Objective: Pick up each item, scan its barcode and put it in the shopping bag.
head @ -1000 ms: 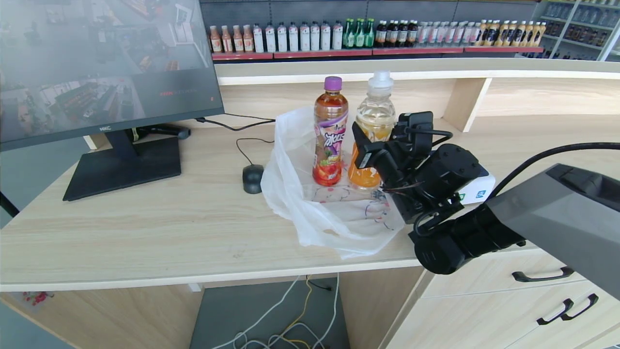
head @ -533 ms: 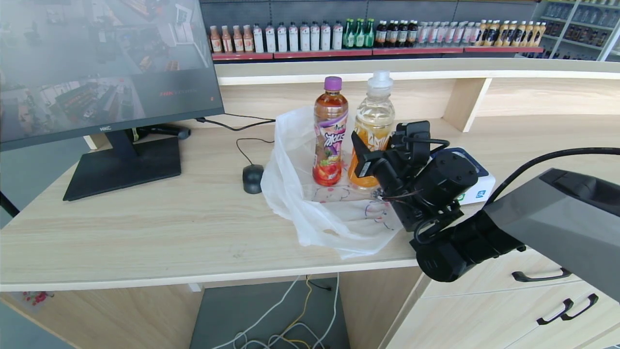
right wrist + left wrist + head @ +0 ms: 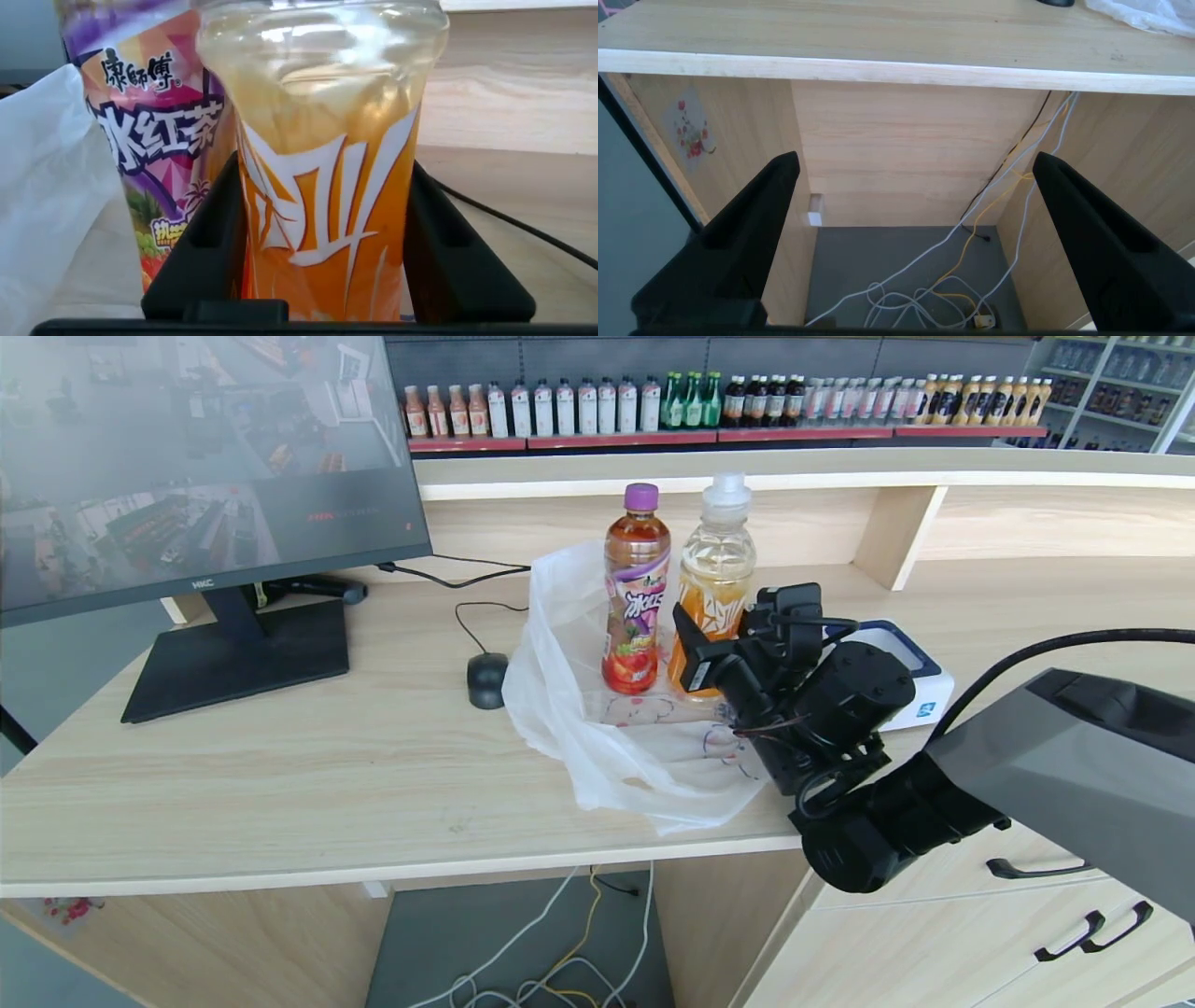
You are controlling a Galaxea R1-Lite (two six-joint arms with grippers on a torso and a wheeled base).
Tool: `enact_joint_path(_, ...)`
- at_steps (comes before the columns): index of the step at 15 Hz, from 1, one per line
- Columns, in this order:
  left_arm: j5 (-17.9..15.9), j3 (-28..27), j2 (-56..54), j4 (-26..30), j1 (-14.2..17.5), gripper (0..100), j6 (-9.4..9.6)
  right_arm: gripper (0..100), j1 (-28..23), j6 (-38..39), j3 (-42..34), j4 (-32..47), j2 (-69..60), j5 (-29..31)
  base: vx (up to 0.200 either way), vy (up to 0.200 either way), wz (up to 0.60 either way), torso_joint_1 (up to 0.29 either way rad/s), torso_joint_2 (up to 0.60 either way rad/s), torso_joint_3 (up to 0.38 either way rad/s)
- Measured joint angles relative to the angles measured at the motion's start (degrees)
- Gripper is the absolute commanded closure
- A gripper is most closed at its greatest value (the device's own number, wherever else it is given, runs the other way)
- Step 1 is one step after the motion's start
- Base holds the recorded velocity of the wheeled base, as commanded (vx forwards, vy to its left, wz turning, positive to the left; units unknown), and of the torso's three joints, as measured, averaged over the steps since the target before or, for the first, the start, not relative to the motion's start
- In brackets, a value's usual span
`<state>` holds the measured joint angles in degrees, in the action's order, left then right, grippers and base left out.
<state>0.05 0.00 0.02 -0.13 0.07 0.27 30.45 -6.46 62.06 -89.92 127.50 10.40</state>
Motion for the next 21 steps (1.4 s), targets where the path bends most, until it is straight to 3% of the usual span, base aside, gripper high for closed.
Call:
enact_joint_path(11, 0.02, 0.0, 0.0, 0.02, 0.0, 0, -0.02, 0, 0.22, 1.6, -5.39, -0.02, -4.77, 0.27, 0.0, 0.0, 0.0, 0.0, 0.0, 0.0)
enact_joint_path(17, 0.02, 0.0, 0.0, 0.0, 0.0, 0, 0.0, 0, 0.59, 1.73, -18.71, 0.0, -18.1, 0.49, 0.0, 0.0, 0.0, 0.0, 0.0, 0.0)
enact_joint_path(21, 0.02, 0.0, 0.0, 0.02, 0.0, 0, -0.02, 0, -1.82, 1.79, -37.07, 0.0, -31.89, 0.52, 0.0, 0.0, 0.0, 0.0, 0.0, 0.0)
